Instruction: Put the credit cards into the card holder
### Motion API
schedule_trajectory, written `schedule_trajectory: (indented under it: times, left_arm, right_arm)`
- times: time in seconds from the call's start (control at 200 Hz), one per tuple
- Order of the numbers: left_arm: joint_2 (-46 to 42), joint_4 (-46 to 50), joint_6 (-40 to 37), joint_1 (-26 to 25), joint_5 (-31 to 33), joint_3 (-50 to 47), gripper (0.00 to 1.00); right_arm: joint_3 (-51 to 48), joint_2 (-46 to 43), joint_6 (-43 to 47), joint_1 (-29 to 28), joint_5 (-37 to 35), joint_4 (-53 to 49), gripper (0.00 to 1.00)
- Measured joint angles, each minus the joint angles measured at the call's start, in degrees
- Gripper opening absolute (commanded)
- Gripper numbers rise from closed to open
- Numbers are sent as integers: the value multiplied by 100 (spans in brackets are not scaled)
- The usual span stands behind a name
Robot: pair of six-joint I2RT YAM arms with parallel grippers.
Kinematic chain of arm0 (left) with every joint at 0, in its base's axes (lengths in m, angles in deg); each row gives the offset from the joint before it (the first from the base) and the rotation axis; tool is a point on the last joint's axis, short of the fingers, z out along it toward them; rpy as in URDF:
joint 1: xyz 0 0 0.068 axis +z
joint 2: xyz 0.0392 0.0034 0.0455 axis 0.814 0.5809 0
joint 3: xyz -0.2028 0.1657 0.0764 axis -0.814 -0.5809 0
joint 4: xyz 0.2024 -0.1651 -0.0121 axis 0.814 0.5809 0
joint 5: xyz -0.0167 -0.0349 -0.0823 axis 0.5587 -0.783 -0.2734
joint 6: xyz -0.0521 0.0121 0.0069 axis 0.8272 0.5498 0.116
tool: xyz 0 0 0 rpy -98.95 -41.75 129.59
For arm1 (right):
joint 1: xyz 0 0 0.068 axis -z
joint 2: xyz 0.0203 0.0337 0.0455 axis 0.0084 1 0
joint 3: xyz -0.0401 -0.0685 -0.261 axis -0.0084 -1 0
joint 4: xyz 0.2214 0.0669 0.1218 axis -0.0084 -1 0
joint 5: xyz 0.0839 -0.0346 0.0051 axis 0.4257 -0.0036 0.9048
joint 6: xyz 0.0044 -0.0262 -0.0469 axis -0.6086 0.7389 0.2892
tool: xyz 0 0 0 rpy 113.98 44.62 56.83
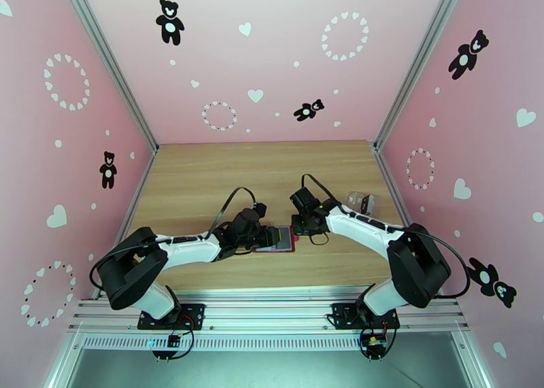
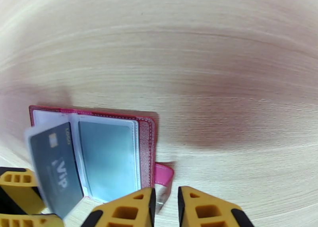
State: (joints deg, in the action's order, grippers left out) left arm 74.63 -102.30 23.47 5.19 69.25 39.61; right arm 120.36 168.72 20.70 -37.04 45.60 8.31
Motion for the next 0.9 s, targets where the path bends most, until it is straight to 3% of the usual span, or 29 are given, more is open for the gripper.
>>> schedule_trajectory:
  times: [0.57,0.721,0.901]
  left_arm:
    - [66,7,-44,-4,-57,44,41]
    - [-212,212,-133,-4,63,-13,41]
    - [-769,461,-195,-4,343,-140,41]
  right_arm:
    - [-33,-262,181,330,-13,-225,25]
    - [-31,-396,385,861,-48,-343,32]
    - [254,-501,754,1937,-380,-741,44]
